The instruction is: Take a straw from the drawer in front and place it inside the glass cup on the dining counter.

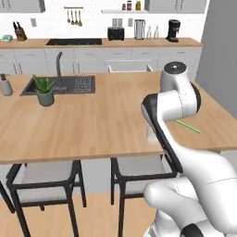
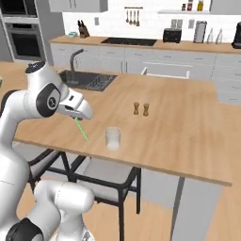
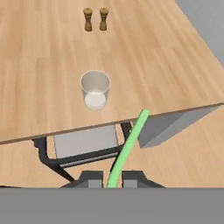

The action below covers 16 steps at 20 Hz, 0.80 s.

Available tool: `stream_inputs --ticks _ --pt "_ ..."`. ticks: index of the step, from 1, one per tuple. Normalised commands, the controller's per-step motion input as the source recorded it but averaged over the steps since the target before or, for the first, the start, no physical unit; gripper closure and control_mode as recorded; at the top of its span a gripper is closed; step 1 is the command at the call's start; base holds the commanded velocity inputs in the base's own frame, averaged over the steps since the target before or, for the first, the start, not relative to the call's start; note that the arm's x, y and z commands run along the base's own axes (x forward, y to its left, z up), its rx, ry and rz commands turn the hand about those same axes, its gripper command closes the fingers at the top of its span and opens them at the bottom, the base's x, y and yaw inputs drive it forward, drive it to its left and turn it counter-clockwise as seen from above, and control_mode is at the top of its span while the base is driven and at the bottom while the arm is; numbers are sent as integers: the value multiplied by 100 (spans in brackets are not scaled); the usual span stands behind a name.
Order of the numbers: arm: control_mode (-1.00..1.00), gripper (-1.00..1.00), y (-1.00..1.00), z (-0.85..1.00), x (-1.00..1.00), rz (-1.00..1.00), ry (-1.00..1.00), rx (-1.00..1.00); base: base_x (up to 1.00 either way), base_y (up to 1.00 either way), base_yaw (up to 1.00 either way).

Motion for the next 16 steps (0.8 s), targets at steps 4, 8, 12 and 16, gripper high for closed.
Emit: stream_inputs --ticks 4,8,12,16 --pt "100 100 0 0 0 0 0 0 27 47 -54" --pt "100 100 0 0 0 0 0 0 43 29 -46" --pt "100 100 0 0 0 0 0 0 77 29 -35" --pt "100 100 0 0 0 0 0 0 87 36 -23"
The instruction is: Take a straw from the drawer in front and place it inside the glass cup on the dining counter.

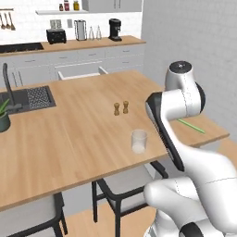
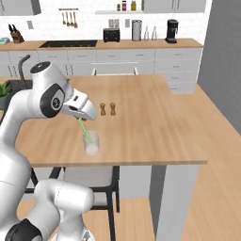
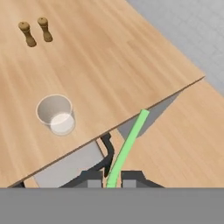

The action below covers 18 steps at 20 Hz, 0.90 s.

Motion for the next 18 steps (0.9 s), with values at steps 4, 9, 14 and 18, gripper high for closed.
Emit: stream_inputs --ticks 4,9,14,18 --pt "-100 100 15 30 1 -1 -6 14 26 24 -7" --pt "-100 100 4 64 -9 2 -20 44 0 0 0" --pt "-100 100 0 45 -1 9 -25 52 0 0 0" --pt "-100 100 0 12 0 9 -21 49 0 0 0"
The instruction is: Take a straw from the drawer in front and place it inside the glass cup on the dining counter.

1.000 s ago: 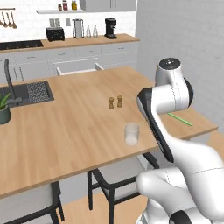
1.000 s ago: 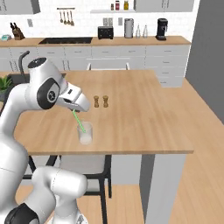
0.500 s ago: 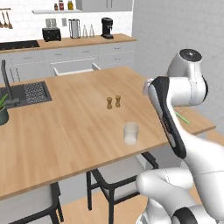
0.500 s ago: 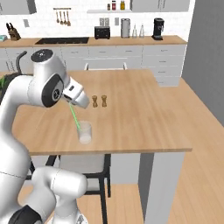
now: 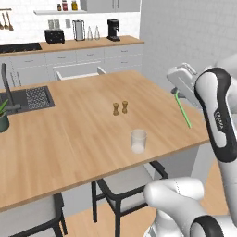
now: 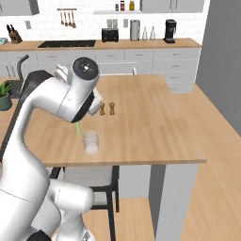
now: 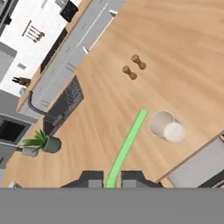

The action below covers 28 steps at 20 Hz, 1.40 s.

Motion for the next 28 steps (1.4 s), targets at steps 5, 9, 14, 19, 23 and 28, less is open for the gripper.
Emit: stream_inputs --ticks 5,9,14,19,23,28 --pt "-100 100 0 -2 3 6 -7 38 0 0 0" --pt "-100 100 15 -13 21 2 0 28 0 0 0" --pt "-100 100 33 -26 55 0 0 13 0 0 0" --pt "-100 100 6 -36 52 0 -2 1 0 0 0" --pt "-100 100 0 -39 24 0 -4 0 0 0 0" --pt "-100 100 0 -34 30 0 -4 0 0 0 0"
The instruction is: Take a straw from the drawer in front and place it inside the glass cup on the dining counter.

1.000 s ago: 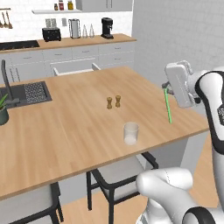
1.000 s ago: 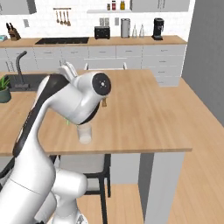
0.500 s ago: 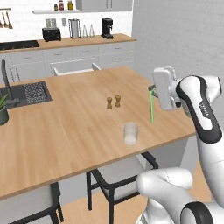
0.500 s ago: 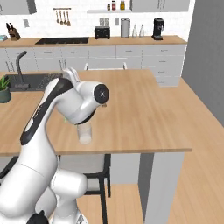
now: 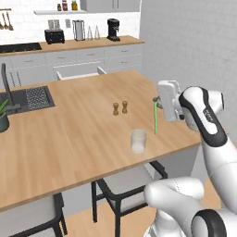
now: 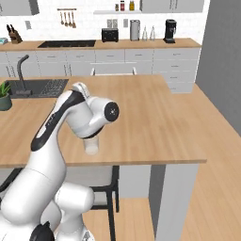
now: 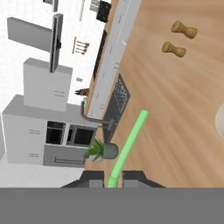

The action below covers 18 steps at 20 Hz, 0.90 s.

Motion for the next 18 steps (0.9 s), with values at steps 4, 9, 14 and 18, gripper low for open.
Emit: stream_inputs --ticks 4,9,14,18 --pt "-100 100 0 -32 49 0 -2 0 0 0 0" --pt "-100 100 0 -25 38 0 -5 0 0 0 0" --pt "-100 100 0 -21 24 0 -7 0 0 0 0" --pt "-100 100 0 -21 26 0 -7 0 0 0 0"
